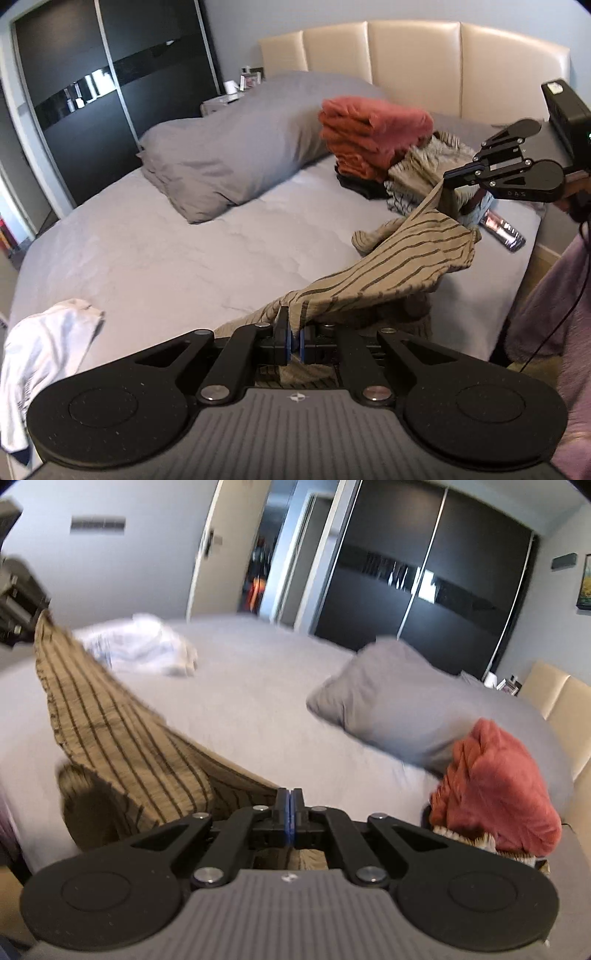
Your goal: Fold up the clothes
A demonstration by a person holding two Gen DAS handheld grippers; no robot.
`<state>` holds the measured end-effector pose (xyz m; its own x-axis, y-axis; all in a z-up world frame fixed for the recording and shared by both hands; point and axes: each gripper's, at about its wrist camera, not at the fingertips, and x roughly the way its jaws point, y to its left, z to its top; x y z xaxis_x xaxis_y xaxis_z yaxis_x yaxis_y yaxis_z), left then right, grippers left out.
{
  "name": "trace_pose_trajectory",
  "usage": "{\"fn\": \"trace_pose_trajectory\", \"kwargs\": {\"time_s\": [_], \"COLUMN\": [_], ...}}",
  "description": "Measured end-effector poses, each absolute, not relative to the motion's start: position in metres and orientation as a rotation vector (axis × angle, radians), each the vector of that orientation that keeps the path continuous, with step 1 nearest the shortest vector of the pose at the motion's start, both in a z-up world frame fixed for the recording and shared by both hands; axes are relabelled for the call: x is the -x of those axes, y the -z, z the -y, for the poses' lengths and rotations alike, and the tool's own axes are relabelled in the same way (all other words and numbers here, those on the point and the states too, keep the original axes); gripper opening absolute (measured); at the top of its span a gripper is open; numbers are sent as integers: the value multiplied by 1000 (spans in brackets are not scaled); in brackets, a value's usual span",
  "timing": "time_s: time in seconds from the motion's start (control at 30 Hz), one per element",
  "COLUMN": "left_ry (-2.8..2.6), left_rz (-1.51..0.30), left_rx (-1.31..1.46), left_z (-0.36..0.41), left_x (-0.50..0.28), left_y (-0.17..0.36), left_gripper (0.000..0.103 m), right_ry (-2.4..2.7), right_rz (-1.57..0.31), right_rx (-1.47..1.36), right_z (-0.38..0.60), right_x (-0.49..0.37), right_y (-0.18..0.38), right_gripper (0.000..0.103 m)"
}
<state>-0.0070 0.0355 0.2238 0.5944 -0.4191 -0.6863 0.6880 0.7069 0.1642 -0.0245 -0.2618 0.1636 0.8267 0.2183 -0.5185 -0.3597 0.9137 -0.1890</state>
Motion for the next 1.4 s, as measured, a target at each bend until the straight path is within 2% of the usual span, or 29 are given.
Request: {"fn": "trace_pose_trajectory", "kwargs": {"time_s": [0.1, 0.2, 0.4, 0.57, 0.7, 0.73, 0.8, 0.93, 1.0, 1.03, 1.07, 1.2, 1.4], "left_ry": [656, 643, 647, 640, 627, 625, 615, 625, 633, 635, 637, 636, 636], "left_rz": [-661, -701, -916, -1042, -1104, -1112, -1127, -1139, -1130, -1129, -1127, -1109, -1084], "left_rx": [-420, -442, -465, -464, -470, -469, -422, -360, -361, -355, -351, -350, -348], "left_z": [-42, -39, -24, -10, -7, -7, -17, -28, -32, -33, -34, -35, -35], "left_x": [14, 0, -65, -107, -123, -127, -128, -127, -124, -123, -123, -122, -119], "left_y": [-246, -239, -150, -82, -55, -50, -43, -45, -48, -49, -49, -51, -56], "left_gripper": [2, 2, 2, 2, 2, 2, 2, 2, 2, 2, 2, 2, 2], "right_ry": [-345, -372, -399, -366, -370, -370, -371, -385, -405, -428, -452, -569, -692], "right_rz": [-475, -528, -764, -882, -949, -955, -967, -932, -889, -866, -844, -795, -829], "right_rx": [217, 173, 247, 374, 327, 321, 308, 274, 260, 260, 261, 313, 504], "right_z": [264, 263, 247, 237, 241, 241, 240, 245, 247, 246, 246, 231, 197], "right_x": [32, 26, -39, -87, -113, -116, -123, -123, -117, -113, -108, -87, -66], "right_y": [-182, -182, -128, -76, -51, -48, -43, -62, -77, -82, -88, -94, -62], "right_gripper": [1, 1, 1, 1, 1, 5, 6, 6, 23, 51, 60, 60, 58]}}
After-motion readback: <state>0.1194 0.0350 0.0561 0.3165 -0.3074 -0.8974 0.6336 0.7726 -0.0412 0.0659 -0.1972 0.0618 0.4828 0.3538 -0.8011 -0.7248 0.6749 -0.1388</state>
